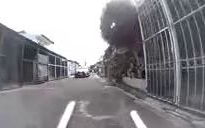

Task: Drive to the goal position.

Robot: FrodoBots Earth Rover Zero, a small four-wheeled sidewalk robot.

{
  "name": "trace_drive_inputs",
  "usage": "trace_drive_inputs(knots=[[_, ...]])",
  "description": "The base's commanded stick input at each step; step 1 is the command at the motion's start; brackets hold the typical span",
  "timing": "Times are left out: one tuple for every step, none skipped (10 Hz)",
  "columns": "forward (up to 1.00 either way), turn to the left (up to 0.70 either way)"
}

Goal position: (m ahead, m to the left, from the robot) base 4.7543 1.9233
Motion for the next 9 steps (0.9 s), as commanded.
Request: trace_drive_inputs(knots=[[0.85,0.0],[0.85,0.0],[0.85,0.0],[0.85,0.0],[0.85,0.0],[0.85,0.0],[0.85,-0.13],[0.85,-0.34],[0.85,-0.34]])
